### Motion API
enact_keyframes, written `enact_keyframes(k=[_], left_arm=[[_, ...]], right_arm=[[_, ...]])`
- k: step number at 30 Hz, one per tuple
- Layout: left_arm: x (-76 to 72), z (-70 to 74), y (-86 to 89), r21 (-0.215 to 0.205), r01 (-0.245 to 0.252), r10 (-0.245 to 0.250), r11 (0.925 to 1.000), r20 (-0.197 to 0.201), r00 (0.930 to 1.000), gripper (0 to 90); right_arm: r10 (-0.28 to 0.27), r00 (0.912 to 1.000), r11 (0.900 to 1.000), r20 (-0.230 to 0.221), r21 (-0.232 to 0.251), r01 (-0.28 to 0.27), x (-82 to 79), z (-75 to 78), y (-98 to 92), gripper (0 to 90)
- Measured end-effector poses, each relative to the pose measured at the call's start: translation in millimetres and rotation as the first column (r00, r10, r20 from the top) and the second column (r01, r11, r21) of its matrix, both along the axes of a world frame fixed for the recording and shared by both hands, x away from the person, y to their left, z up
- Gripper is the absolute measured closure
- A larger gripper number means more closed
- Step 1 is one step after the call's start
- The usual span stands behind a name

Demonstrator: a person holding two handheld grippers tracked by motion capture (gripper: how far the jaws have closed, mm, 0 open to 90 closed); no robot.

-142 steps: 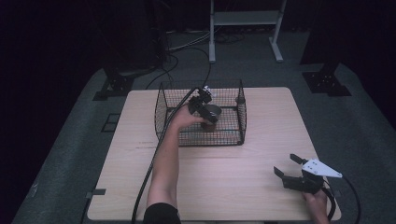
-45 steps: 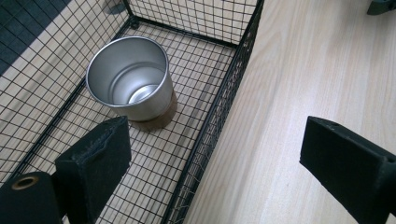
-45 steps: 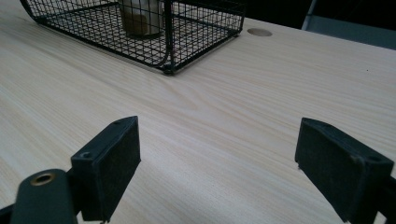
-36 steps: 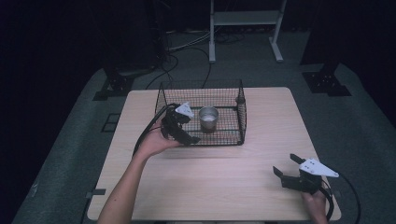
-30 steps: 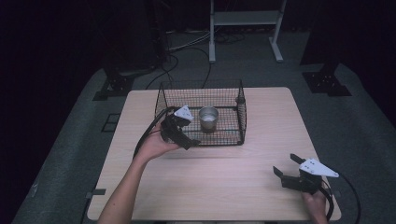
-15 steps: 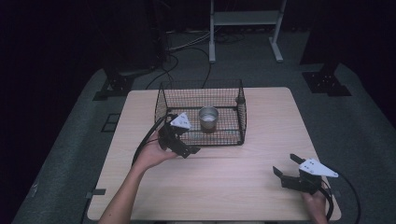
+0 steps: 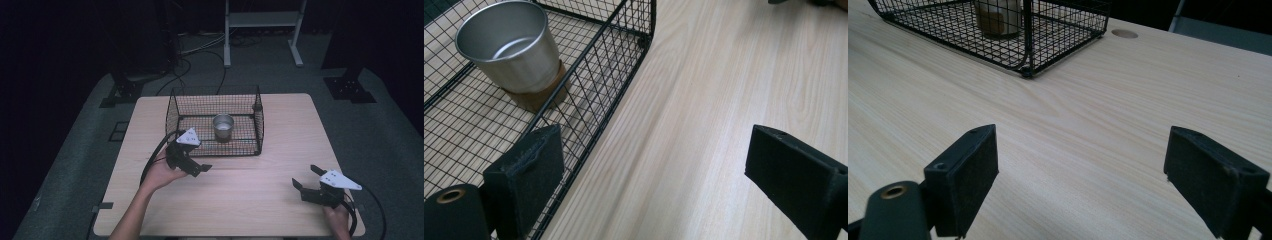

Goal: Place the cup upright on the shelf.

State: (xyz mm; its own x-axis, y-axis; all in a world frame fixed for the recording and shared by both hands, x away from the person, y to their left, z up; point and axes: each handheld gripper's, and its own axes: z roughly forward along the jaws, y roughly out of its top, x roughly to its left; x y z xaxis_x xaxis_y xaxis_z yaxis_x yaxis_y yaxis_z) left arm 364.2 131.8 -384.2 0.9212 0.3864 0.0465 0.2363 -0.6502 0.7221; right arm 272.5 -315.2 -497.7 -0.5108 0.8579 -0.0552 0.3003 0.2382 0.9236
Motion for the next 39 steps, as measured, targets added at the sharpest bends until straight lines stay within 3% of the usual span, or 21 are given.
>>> enact_keyframes(k=[15,25,28,30,31,36,39], left_arm=[[-16.6,-18.2,21.4,-0.044,-0.041,0.04,0.9982,-0.012,0.9991,7.8],[-36.3,-27.9,33.7,-0.087,-0.063,0.065,0.9942,0.012,0.9978,7.8],[-40.3,-28.0,34.8,-0.08,-0.064,0.066,0.9948,0.025,0.9975,7.8],[-43.8,-27.7,37.4,-0.087,-0.073,0.076,0.9935,0.035,0.9965,7.8],[-47.3,-27.6,40.1,-0.116,-0.079,0.084,0.9901,0.036,0.9958,7.8],[-55.4,-28.4,44.2,-0.125,-0.092,0.099,0.9879,0.049,0.9939,7.8],[-64.2,-32.1,48.9,-0.154,-0.101,0.111,0.9829,0.058,0.992,7.8]], right_arm=[[-0.002,1.0,1.0,0.001,-0.004,0.002,-0.2,0.0,0.5,13.5],[-0.002,1.0,1.0,-0.002,-0.012,0.002,-0.2,0.0,1.4,13.4],[-0.002,1.0,1.0,-0.002,-0.012,0.002,-0.2,0.0,1.4,13.4],[-0.002,1.0,1.0,-0.002,-0.012,0.002,-0.3,0.0,1.4,13.5],[-0.001,1.0,1.0,-0.001,-0.014,0.001,-0.3,0.0,1.6,13.5],[-0.001,1.0,1.0,0.0,-0.017,0.001,-0.4,-0.1,1.9,13.5],[-0.003,1.0,1.0,-0.002,-0.012,0.003,-0.2,0.0,1.3,13.5]])
